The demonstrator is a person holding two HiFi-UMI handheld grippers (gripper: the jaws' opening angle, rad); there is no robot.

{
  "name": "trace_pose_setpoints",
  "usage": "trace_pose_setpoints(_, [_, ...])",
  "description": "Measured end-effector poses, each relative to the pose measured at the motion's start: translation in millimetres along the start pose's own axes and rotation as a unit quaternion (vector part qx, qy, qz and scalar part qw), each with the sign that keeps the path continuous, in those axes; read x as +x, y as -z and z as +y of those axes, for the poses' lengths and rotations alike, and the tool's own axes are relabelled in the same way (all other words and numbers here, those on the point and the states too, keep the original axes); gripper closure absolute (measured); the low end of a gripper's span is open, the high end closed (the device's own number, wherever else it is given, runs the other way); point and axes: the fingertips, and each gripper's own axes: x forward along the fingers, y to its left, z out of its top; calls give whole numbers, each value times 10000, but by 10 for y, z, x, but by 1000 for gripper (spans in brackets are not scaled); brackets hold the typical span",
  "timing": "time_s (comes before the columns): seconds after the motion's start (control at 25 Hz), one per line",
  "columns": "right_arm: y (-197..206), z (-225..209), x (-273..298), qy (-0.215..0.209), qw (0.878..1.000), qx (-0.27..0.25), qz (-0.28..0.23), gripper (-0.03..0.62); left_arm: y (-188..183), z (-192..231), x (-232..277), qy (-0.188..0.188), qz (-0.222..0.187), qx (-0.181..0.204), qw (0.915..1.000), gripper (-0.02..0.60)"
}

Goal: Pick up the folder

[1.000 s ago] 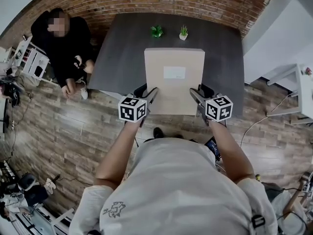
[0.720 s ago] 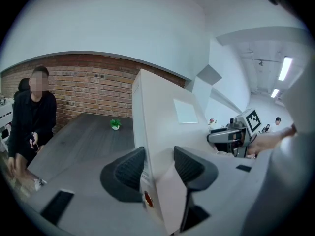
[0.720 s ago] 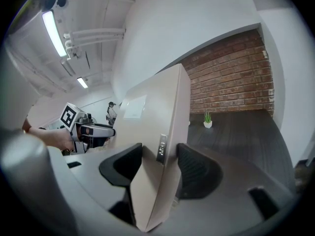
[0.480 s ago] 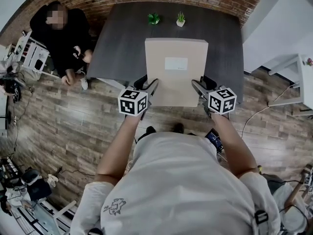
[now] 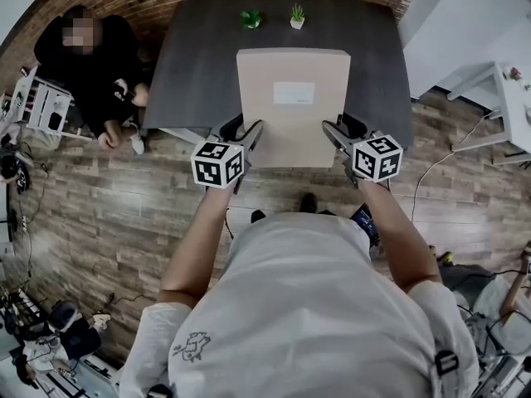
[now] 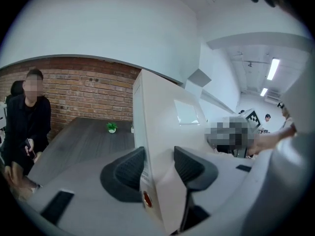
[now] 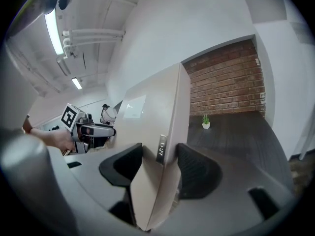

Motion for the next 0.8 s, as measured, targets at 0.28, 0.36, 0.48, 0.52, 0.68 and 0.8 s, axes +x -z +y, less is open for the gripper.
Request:
trace_pose_setpoints(0.28, [44, 477, 15, 92, 9998, -22, -146, 364, 46, 166, -416, 114, -57, 117, 9998, 374])
trace_pose_setpoints(0.36, [70, 629, 27, 120, 9998, -54, -164, 364, 77, 217, -555, 128, -76, 148, 9998, 374])
trace_pose_setpoints(0.48, [122, 876, 60, 128, 9997, -62, -187, 364, 131, 314, -778, 126, -108, 172, 9997, 374])
trace_pose_setpoints(0.52, [146, 955, 75, 125, 9997, -47, -194, 364, 154, 349, -850, 121, -120, 174, 9997, 374])
trace_pose_setpoints(0.68, [239, 1229, 114, 138, 9996, -43, -222, 364, 259, 456, -1095, 118, -135, 192, 9997, 374])
trace_pose_setpoints(0.8, [343, 1383, 107, 157, 9996, -45, -208, 362, 366, 490, -1229, 139, -114, 197, 9996, 374])
